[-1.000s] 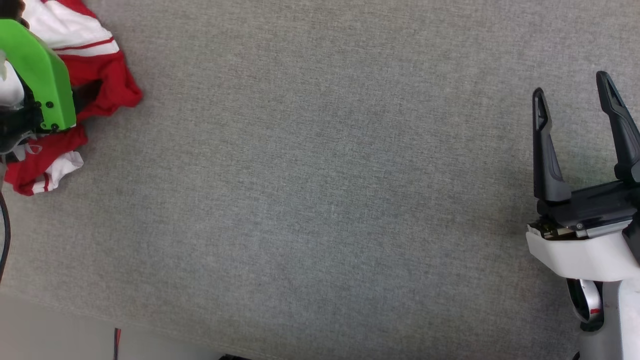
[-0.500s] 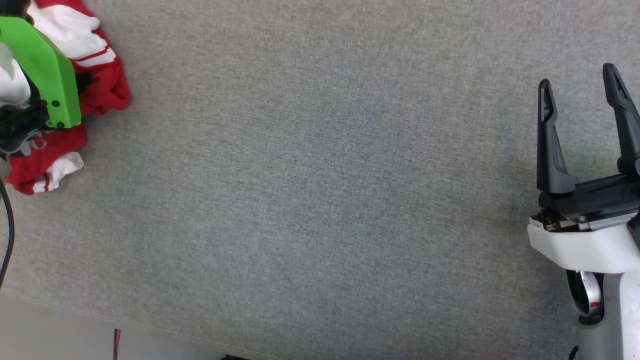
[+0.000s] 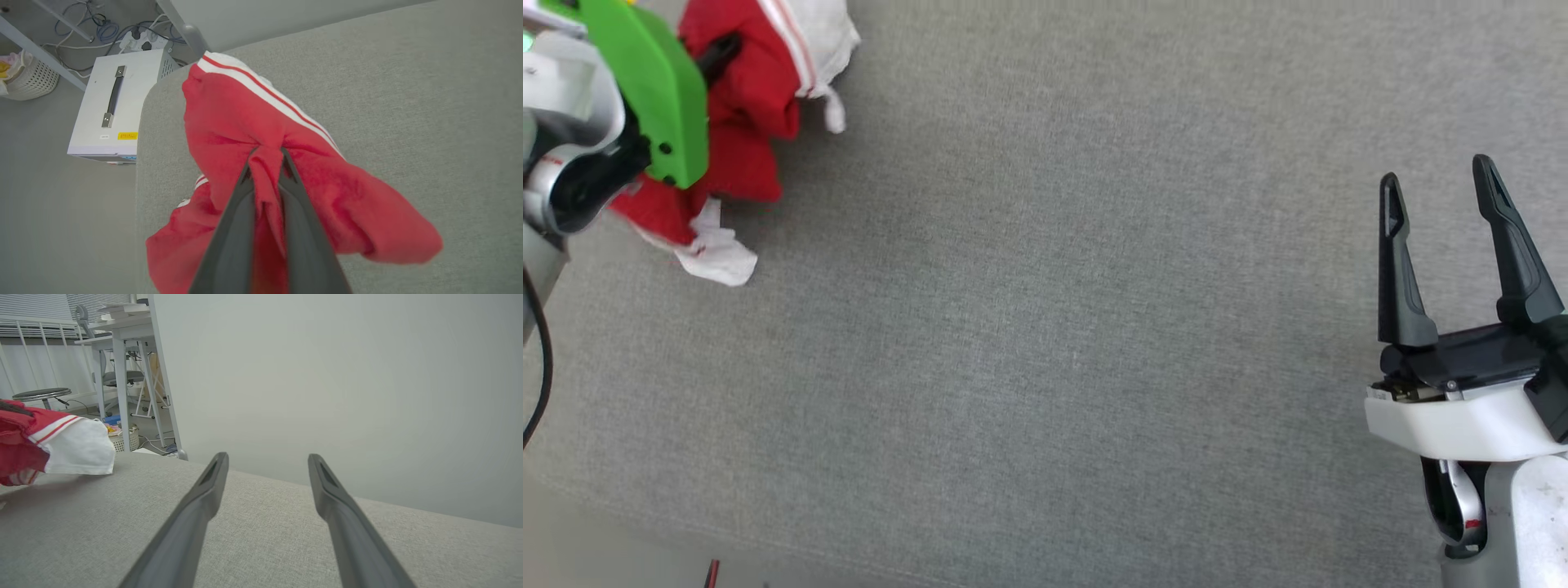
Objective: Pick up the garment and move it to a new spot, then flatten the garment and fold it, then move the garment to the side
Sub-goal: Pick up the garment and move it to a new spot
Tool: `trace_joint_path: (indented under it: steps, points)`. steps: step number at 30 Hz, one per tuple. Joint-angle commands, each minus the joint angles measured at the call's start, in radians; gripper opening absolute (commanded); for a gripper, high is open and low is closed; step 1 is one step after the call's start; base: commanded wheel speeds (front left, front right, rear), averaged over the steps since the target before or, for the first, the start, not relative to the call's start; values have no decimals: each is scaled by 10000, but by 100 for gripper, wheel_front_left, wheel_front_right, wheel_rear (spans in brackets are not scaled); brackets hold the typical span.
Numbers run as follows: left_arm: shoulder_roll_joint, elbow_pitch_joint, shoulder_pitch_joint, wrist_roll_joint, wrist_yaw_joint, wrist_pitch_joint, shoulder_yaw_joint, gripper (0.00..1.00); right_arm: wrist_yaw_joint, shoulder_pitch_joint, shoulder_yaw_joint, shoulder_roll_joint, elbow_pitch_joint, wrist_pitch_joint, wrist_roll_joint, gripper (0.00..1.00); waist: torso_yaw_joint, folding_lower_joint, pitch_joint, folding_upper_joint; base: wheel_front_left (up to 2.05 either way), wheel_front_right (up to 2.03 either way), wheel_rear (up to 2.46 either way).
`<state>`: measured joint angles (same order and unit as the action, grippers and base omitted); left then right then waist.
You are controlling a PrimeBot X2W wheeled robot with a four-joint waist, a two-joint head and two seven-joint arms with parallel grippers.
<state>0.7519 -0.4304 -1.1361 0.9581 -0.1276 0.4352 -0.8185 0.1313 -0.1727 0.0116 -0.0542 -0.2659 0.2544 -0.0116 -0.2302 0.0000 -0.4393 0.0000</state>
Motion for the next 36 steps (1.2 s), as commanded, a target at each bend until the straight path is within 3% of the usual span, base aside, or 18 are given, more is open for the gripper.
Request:
trace_joint_path:
  steps: [1, 8, 9, 21, 29, 36]
  points:
    - [-16, 227, -314, -170, -30, -106, -147, 0, -6, 126, -48, 16, 26, 74, -100, 100, 347, 0, 593, 0, 0, 0, 0]
    - [-464, 1266, -970, -576, -30, -333, -1078, 0, -6, 245, -255, 36, 89, 74, -758, 100, 1283, 0, 932, 0, 0, 0, 0]
    - [-792, 1562, -1188, -716, -30, -462, -1474, 0, -6, 239, -313, 37, 116, 74, -986, 100, 1749, 0, 957, 0, 0, 0, 0]
    - [-2746, 2180, -2155, -810, -31, -1267, -3885, 0, -6, 80, -589, 38, 172, 74, -1742, 100, 3529, 0, 506, 0, 0, 0, 0]
    - [-3956, 2026, -2184, -675, -31, -1741, -4566, 0, -6, -41, -756, 39, 190, 74, -2040, 100, 4097, 0, 168, 0, 0, 0, 0]
    - [-4074, 1256, -903, -1075, -31, -1621, -4613, 0, -6, -159, -800, 39, 178, 74, -2104, 100, 4167, 0, -57, 0, 0, 0, 0]
